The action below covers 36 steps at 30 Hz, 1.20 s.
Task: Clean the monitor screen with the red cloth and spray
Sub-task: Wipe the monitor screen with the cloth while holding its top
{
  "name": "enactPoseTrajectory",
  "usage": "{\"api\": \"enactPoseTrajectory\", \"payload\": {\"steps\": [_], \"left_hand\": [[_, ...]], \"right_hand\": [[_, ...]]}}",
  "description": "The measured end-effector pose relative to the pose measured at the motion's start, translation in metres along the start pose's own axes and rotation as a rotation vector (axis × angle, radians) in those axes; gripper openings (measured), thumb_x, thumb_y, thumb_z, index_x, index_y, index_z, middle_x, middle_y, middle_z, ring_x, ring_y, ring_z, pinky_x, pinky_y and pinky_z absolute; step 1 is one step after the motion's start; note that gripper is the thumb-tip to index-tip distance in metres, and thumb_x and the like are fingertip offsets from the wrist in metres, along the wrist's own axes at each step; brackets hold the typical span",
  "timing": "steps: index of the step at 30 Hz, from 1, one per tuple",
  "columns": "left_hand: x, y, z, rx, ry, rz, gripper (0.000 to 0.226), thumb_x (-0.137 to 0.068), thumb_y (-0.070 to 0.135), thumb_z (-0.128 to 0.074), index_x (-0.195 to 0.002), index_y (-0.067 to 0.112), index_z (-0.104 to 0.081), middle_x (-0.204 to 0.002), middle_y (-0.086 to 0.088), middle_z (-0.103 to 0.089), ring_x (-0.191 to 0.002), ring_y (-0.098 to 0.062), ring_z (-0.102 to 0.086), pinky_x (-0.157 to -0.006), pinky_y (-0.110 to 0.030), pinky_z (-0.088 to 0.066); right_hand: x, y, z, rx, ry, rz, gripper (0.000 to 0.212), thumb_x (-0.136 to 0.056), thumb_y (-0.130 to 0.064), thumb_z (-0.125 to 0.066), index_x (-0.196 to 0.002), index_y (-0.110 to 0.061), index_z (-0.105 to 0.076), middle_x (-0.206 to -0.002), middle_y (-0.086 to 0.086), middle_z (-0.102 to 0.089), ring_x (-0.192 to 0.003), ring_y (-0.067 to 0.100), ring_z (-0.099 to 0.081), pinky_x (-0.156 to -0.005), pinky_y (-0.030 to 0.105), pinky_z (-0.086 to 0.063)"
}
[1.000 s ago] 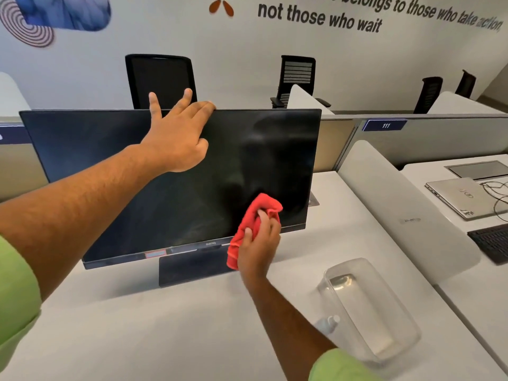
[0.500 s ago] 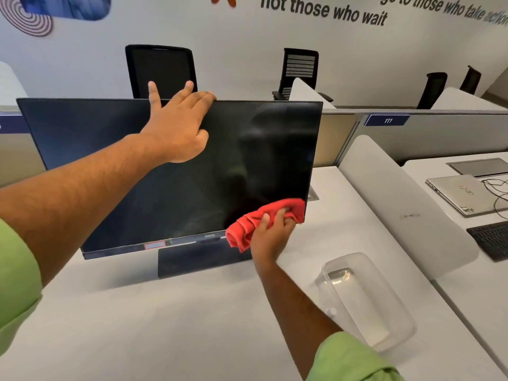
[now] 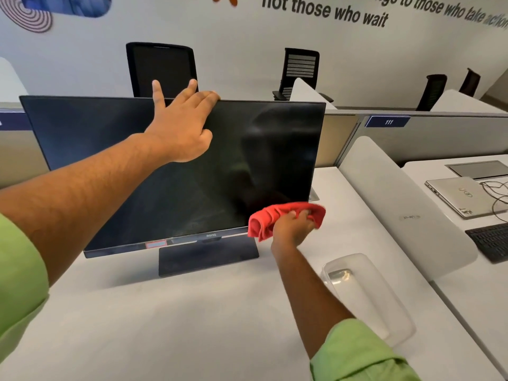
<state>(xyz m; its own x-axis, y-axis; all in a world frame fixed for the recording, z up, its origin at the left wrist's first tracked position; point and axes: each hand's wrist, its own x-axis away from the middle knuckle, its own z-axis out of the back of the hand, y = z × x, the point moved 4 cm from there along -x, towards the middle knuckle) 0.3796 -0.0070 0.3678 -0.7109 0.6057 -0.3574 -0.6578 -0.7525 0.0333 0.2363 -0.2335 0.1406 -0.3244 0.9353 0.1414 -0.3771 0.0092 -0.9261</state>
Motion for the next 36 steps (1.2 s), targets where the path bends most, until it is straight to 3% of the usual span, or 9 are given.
{"api": "enactPoseTrajectory", "payload": {"steps": [5,12,18,21,27,30,33,36], "left_hand": [[0.0,0.0,0.001,0.022,-0.002,0.011,0.072,-0.088,0.019,-0.044,-0.155,0.023,-0.02,-0.165,0.002,-0.021,-0.155,-0.021,0.003,-0.111,-0.073,0.015],[-0.002,0.0,-0.001,0.026,0.009,0.002,0.074,-0.087,0.02,-0.045,-0.156,0.024,-0.019,-0.165,0.001,-0.021,-0.155,-0.021,0.003,-0.11,-0.073,0.016],[-0.001,-0.002,0.0,0.028,0.0,0.008,0.075,-0.086,0.018,-0.046,-0.155,0.025,-0.018,-0.166,0.001,-0.02,-0.155,-0.021,0.003,-0.11,-0.073,0.017],[-0.002,-0.001,0.0,0.034,-0.004,0.006,0.075,-0.085,0.018,-0.047,-0.155,0.025,-0.019,-0.166,0.001,-0.02,-0.155,-0.021,0.003,-0.11,-0.074,0.016],[-0.001,-0.002,-0.001,0.034,0.007,0.01,0.076,-0.085,0.019,-0.048,-0.156,0.025,-0.019,-0.165,0.001,-0.021,-0.155,-0.021,0.003,-0.11,-0.074,0.016],[-0.001,-0.002,0.0,0.05,-0.002,0.02,0.076,-0.086,0.019,-0.049,-0.156,0.025,-0.019,-0.166,0.001,-0.02,-0.155,-0.02,0.003,-0.11,-0.073,0.017],[-0.001,0.001,0.002,0.06,-0.003,0.02,0.075,-0.086,0.018,-0.049,-0.155,0.025,-0.02,-0.165,0.001,-0.022,-0.155,-0.02,0.002,-0.11,-0.073,0.017],[-0.001,0.001,0.001,0.057,0.006,0.023,0.075,-0.086,0.018,-0.05,-0.155,0.025,-0.02,-0.165,0.002,-0.022,-0.155,-0.02,0.002,-0.11,-0.074,0.015]], "right_hand": [[-0.025,-0.081,-0.003,0.073,0.025,0.382,0.048,-0.112,-0.024,-0.043,-0.16,-0.019,-0.039,-0.142,0.008,-0.049,-0.125,0.031,-0.059,-0.106,0.042,-0.051],[0.004,0.035,0.005,0.191,-0.058,0.14,0.049,-0.114,-0.026,-0.036,-0.162,-0.017,-0.035,-0.152,0.012,-0.047,-0.135,0.038,-0.055,-0.116,0.046,-0.045],[-0.019,0.003,0.0,0.132,-0.014,0.166,0.05,-0.114,-0.029,-0.038,-0.162,-0.02,-0.034,-0.153,0.008,-0.048,-0.134,0.036,-0.058,-0.114,0.049,-0.047],[-0.001,0.02,-0.002,0.071,-0.004,0.01,0.046,-0.114,-0.031,-0.037,-0.159,-0.018,-0.037,-0.148,0.009,-0.054,-0.127,0.036,-0.063,-0.11,0.045,-0.05],[0.055,0.036,-0.021,0.239,-0.122,0.275,0.049,-0.113,-0.025,-0.036,-0.161,-0.014,-0.036,-0.148,0.014,-0.05,-0.128,0.034,-0.06,-0.107,0.038,-0.05],[0.017,0.024,-0.002,0.246,-0.033,0.195,0.048,-0.113,-0.021,-0.037,-0.159,-0.009,-0.038,-0.147,0.02,-0.05,-0.128,0.039,-0.059,-0.107,0.04,-0.049],[0.003,0.02,0.004,0.196,-0.015,0.057,0.048,-0.114,-0.03,-0.037,-0.158,-0.012,-0.038,-0.146,0.013,-0.055,-0.126,0.036,-0.064,-0.107,0.039,-0.052],[0.037,0.029,-0.01,0.18,-0.084,0.155,0.046,-0.114,-0.03,-0.037,-0.155,-0.01,-0.041,-0.141,0.012,-0.058,-0.123,0.034,-0.065,-0.101,0.032,-0.052]]}}
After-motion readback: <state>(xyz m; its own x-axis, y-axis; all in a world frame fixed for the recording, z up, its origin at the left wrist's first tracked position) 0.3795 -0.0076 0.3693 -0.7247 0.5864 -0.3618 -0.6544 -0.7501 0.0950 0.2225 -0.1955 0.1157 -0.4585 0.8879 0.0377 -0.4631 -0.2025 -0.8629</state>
